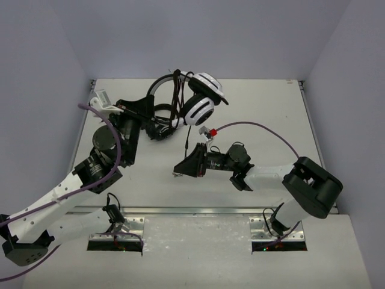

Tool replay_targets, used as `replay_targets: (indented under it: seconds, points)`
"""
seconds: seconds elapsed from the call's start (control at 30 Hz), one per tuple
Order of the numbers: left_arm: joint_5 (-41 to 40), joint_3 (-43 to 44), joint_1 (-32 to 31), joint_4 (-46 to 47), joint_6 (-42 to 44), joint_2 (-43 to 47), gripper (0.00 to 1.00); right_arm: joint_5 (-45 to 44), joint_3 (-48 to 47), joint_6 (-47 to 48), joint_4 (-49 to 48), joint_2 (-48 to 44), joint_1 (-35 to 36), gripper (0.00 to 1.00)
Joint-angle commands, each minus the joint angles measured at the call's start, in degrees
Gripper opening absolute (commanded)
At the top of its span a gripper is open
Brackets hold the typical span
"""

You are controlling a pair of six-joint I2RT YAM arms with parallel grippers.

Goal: Wrap the headphones

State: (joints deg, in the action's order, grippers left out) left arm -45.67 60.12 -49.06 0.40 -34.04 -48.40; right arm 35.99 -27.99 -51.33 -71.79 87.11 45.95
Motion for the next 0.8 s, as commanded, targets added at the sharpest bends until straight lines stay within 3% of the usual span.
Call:
replay_targets:
  seconds: [0.0,0.03,0.23,0.37,0.53,0.67,0.77]
  points:
    - [-3.46,3.17,-0.42,13.04,-2.08,0.15,0.0,-2.23,-0.57,-2.98,-13.37,0.95,2.82,0.14]
    - [-3.9,2.73,-0.42,13.65,-1.91,0.15,0.0,-2.41,-1.1,-3.16,-13.29,1.3,3.78,0.07]
    - [-9.52,3.08,-0.51,16.2,3.78,-1.52,0.0,-4.77,-0.58,-0.88,-10.92,0.17,8.61,0.02]
    - [-16.8,2.29,-0.42,19.8,8.54,-2.92,0.0,-10.04,1.18,7.0,-2.33,-5.1,14.76,0.07]
    - [-20.16,-1.75,-0.42,25.26,12.69,-2.75,0.0,-19.1,-4.78,16.69,21.92,-12.47,23.55,0.06]
    - [-21.48,-8.07,-0.42,26.14,12.95,-0.64,0.01,-18.94,-17.49,21.17,41.42,-14.77,25.76,0.06]
    - [-17.73,-13.08,-0.42,24.73,12.15,1.11,0.0,-20.33,-30.92,27.39,69.12,-14.25,25.85,0.06]
